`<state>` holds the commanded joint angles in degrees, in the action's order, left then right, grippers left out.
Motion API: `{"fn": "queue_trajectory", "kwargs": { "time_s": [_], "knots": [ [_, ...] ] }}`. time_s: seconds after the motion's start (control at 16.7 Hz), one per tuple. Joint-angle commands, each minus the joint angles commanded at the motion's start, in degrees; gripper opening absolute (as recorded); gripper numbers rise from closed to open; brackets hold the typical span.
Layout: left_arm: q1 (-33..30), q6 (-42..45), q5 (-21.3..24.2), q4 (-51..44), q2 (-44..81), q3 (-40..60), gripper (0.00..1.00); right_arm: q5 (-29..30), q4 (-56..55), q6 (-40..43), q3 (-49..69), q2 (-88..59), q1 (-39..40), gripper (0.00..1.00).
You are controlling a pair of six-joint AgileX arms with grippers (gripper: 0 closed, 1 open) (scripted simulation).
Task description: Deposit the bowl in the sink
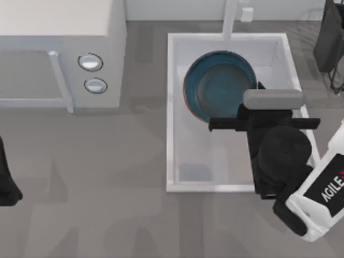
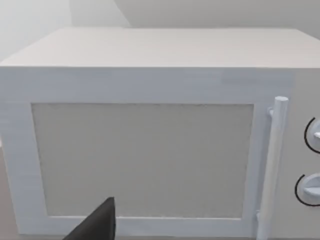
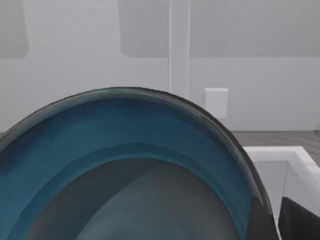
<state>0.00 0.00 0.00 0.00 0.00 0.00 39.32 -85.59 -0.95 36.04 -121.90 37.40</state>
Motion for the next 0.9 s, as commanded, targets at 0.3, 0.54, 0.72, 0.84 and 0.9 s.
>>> {"fn": "queue_trajectory", "kwargs": {
  "time_s": [0.3,0.54,0.72,0.84,0.9],
  "knots": [
    [0.0,0.0,0.0,0.0,0.0,0.0,1.0,-0.09,-6.82,0.03,-1.17,-5.95,-0.21,0.0],
    [0.0,0.0,0.0,0.0,0.0,0.0,1.0,-0.09,-6.82,0.03,-1.17,-5.95,-0.21,0.08],
    [0.0,0.0,0.0,0.0,0.0,0.0,1.0,-0.09,-6.82,0.03,-1.17,-5.95,-0.21,0.3],
    [0.0,0.0,0.0,0.0,0.0,0.0,1.0,-0.09,-6.82,0.03,-1.17,-5.95,-0.21,0.45],
    [0.0,0.0,0.0,0.0,0.0,0.0,1.0,-0.09,-6.82,0.03,-1.17,-5.95,-0.21,0.53]
  ]
}}
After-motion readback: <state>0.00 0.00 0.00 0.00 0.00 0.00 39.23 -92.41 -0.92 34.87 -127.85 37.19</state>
